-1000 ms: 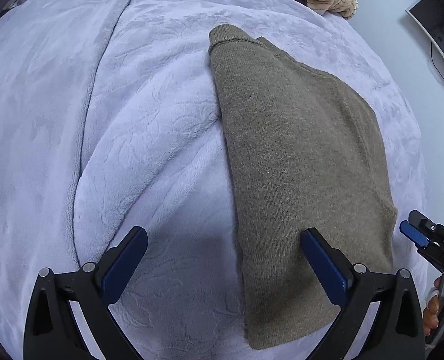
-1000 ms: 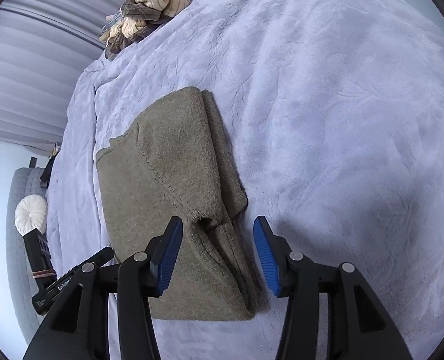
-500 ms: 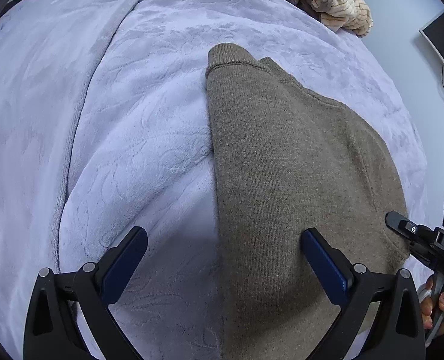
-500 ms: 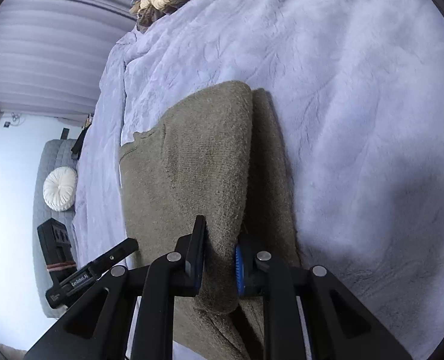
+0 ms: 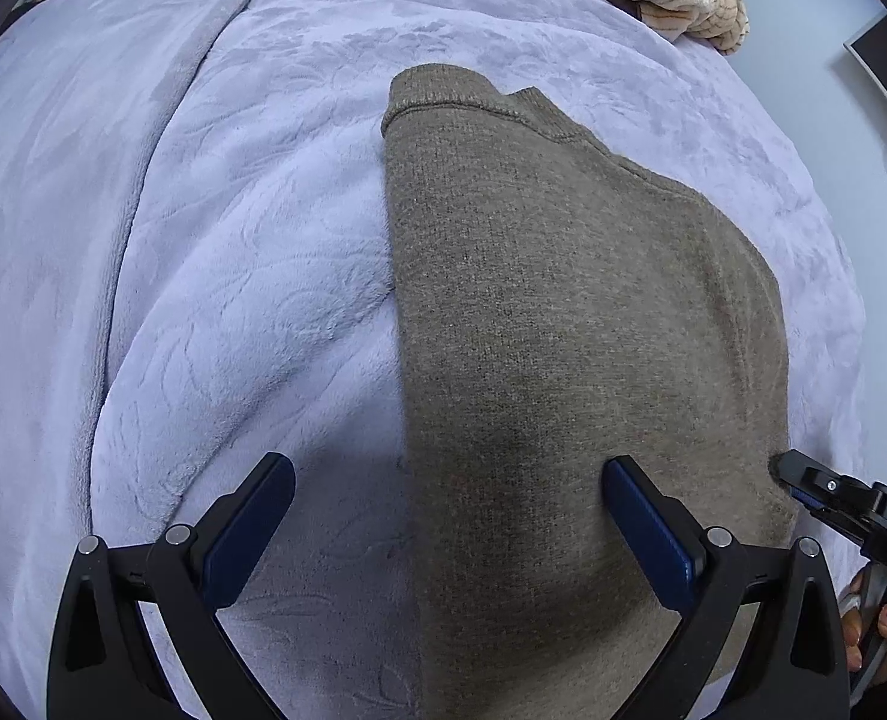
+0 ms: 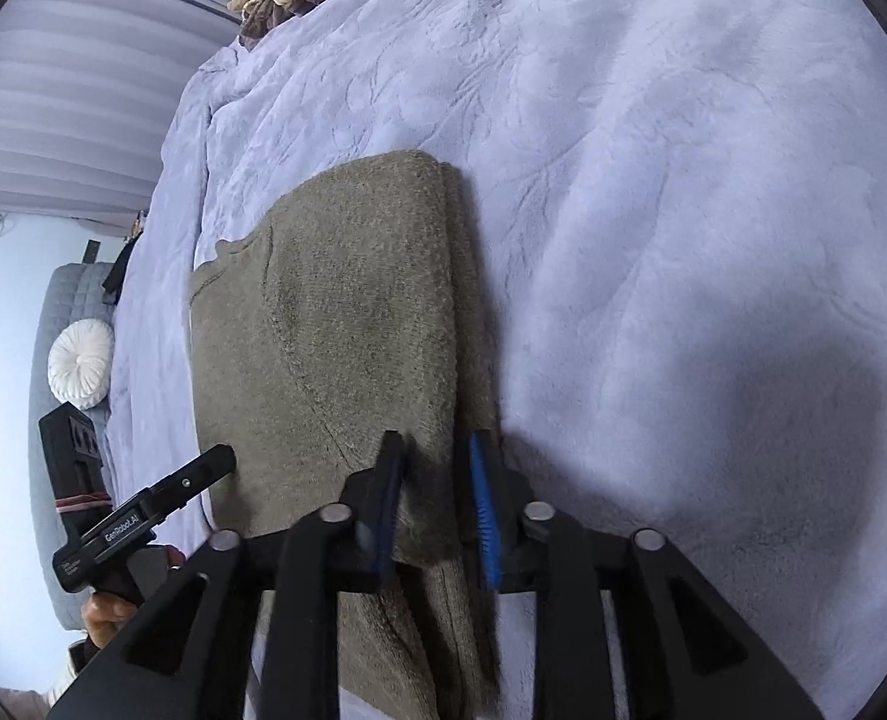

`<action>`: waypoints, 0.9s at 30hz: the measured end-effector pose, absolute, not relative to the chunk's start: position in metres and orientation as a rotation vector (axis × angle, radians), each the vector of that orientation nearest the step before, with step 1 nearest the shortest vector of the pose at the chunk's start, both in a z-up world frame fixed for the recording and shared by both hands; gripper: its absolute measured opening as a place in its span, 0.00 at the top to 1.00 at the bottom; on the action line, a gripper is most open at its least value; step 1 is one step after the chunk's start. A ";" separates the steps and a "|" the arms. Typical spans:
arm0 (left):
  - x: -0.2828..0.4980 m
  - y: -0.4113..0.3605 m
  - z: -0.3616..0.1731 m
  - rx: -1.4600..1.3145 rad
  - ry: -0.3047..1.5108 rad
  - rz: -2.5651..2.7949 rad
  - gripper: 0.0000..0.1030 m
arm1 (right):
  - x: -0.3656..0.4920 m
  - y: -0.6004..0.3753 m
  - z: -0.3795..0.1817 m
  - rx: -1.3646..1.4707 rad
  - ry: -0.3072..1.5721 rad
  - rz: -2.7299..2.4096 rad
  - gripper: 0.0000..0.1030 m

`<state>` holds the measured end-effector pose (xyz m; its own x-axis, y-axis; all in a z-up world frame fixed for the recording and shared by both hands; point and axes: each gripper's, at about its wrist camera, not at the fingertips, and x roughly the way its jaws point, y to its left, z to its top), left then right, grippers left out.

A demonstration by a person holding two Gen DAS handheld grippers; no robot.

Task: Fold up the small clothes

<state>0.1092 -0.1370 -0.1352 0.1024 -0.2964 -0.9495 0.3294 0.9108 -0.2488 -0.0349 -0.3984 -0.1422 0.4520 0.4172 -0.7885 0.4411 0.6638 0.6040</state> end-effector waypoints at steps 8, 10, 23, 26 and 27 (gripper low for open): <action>0.108 -0.142 -0.138 0.035 1.399 -0.469 0.00 | -0.052 -0.418 -0.145 0.963 1.115 -0.002 0.41; 0.109 -0.142 -0.139 0.033 1.405 -0.472 0.00 | -0.052 -0.417 -0.147 0.983 1.110 0.008 0.39; 0.118 -0.141 -0.157 -0.122 1.494 -0.641 0.00 | -0.028 -0.415 -0.162 0.985 1.159 0.148 0.29; 0.119 -0.145 -0.163 -0.151 1.505 -0.651 0.00 | -0.016 -0.410 -0.169 1.020 1.175 0.247 0.29; 0.120 -0.147 -0.164 -0.168 1.512 -0.654 0.00 | -0.011 -0.408 -0.173 1.014 1.192 0.264 0.28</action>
<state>0.1195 -0.1466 -0.1643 -0.0735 -0.4942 -0.8662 0.2932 0.8195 -0.4924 -0.0113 -0.4076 -0.1727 0.3986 0.6538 -0.6432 0.3211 0.5574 0.7656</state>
